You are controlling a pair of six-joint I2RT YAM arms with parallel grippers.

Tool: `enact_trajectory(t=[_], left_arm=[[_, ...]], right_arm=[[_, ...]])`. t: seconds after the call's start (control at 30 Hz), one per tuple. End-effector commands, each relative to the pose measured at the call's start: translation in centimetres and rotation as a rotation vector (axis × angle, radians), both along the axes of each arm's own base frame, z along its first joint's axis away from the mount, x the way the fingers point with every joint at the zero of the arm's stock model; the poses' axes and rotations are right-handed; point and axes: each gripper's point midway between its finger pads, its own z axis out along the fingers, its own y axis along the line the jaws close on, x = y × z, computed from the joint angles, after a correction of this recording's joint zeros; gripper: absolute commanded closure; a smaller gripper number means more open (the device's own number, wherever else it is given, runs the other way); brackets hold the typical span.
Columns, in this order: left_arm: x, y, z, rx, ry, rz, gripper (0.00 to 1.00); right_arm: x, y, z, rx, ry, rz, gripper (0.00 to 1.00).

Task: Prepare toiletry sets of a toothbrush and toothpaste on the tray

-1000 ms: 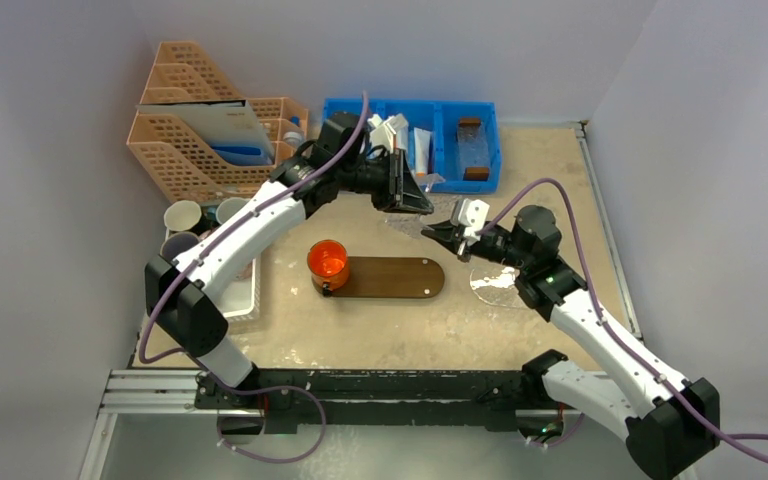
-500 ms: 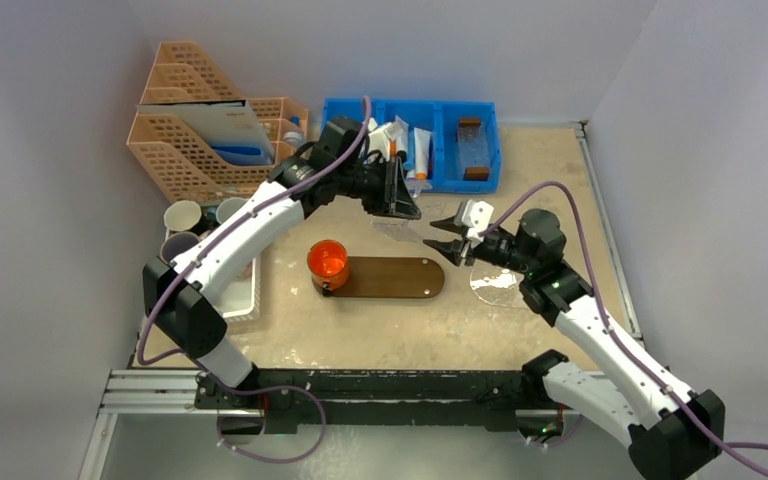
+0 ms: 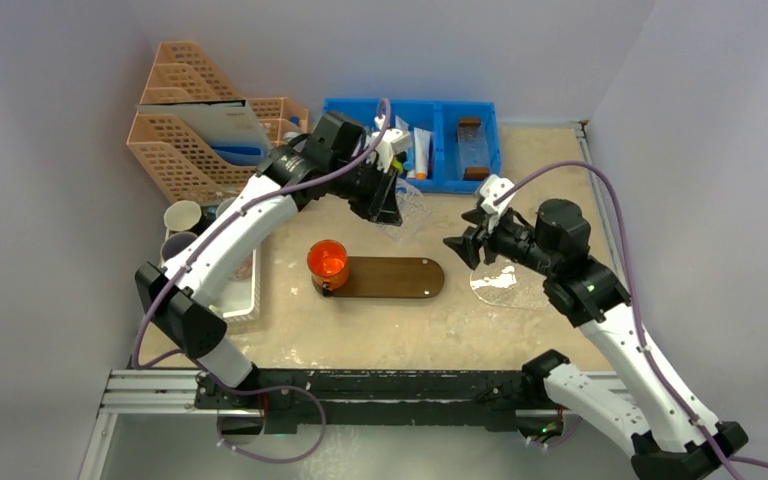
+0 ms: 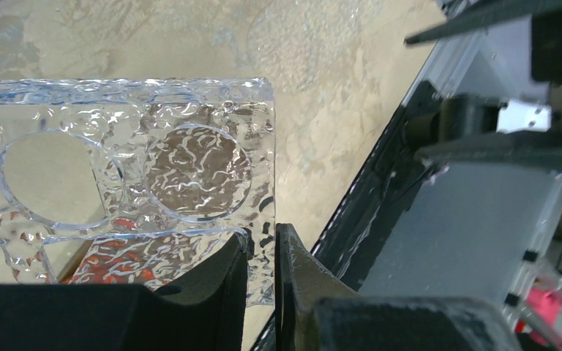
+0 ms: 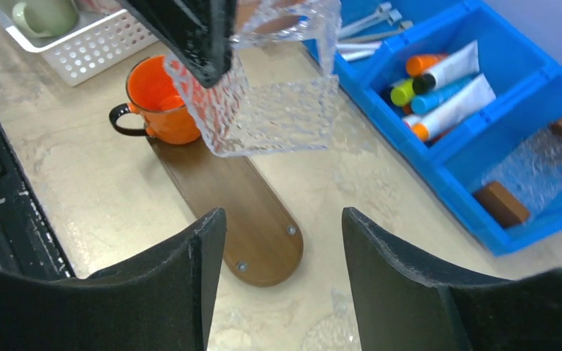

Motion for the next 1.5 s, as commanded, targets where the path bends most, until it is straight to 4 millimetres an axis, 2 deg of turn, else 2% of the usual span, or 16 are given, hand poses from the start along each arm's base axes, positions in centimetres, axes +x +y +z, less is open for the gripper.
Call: enact_trajectory(t=[0.0,0.07,0.23,0.5,0.63,0.73,0.8,0.87,1.03,1.47], left_arm=[[-1.6,1.1,2.4,0.017,-0.17,-0.167,1.0],[-2.1,1.2,2.3,0.031,-0.213,-0.23,1.0],[-3.3,1.6,1.8,0.076,-0.276,-0.348,1.0],[-6.0,2.4,2.4,0.036,-0.454,-0.539,1.0],[-6.7,3.0,2.5,0.033,-0.542,-0.597,1.0],[-7.2,3.4,2.4,0.037,-0.578,-0.639,1.0],[-7.8,3.6,2.0,0.035,-0.605,-0.699,1.0],[-8.3,3.7,1.5,0.038,-0.603,-0.737,1.0],[-8.8,3.8,0.2,0.091,-0.576,-0.785,1.0],[-9.7,3.1,-2.5,0.164,-0.498,-0.867,1.0]], right_arm=[[-0.1,-2.3,-0.3,-0.028,0.145,-0.16,0.37],[0.0,-2.8,0.0,-0.031,0.173,-0.199,0.34],[0.9,-4.7,-0.9,-0.045,0.259,-0.335,0.29],[2.0,-7.1,-1.4,0.082,0.457,-0.431,0.29],[2.2,-6.6,-0.7,0.081,0.493,-0.405,0.3],[2.7,-6.8,-0.8,0.041,0.535,-0.421,0.32],[2.9,-6.4,-0.9,0.017,0.579,-0.397,0.32],[3.4,-6.4,-0.2,-0.01,0.56,-0.375,0.31],[3.2,-4.9,1.3,-0.008,0.541,-0.273,0.31],[1.8,-1.0,2.1,-0.113,0.526,-0.076,0.3]])
